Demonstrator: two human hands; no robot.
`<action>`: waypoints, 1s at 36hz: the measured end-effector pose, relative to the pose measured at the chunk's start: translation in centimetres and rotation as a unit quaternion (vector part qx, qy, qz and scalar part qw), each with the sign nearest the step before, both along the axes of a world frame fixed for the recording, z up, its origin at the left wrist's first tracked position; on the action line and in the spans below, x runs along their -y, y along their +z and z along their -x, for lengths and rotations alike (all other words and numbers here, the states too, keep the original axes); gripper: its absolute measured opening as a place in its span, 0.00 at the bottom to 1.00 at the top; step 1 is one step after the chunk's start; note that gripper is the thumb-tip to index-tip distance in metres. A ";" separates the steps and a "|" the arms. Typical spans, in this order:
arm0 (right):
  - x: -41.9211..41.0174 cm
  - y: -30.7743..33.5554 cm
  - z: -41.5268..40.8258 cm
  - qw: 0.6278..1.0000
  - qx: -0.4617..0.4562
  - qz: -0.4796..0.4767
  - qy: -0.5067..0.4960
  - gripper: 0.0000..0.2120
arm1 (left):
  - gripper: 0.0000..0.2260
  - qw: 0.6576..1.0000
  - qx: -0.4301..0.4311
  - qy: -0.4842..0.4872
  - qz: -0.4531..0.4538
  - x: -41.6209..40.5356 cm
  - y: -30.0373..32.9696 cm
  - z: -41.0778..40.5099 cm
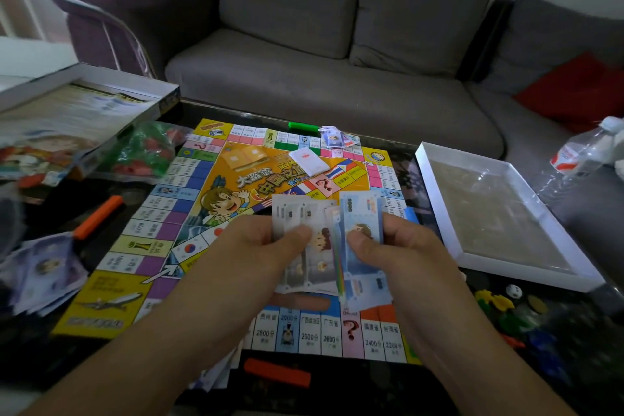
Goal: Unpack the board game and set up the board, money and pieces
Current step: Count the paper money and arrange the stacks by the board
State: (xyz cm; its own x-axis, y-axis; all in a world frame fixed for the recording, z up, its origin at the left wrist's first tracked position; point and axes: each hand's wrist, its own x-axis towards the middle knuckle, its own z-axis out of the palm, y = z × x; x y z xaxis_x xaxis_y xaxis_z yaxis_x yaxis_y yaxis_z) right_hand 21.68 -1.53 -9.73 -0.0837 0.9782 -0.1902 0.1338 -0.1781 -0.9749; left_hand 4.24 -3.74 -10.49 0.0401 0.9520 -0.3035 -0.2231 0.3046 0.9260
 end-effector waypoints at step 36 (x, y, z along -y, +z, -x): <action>0.4 -0.6 0.7 0.998 0.046 -0.045 0.026 0.14 | 0.07 0.999 -0.047 0.010 -0.024 -0.1 -1.4 0.4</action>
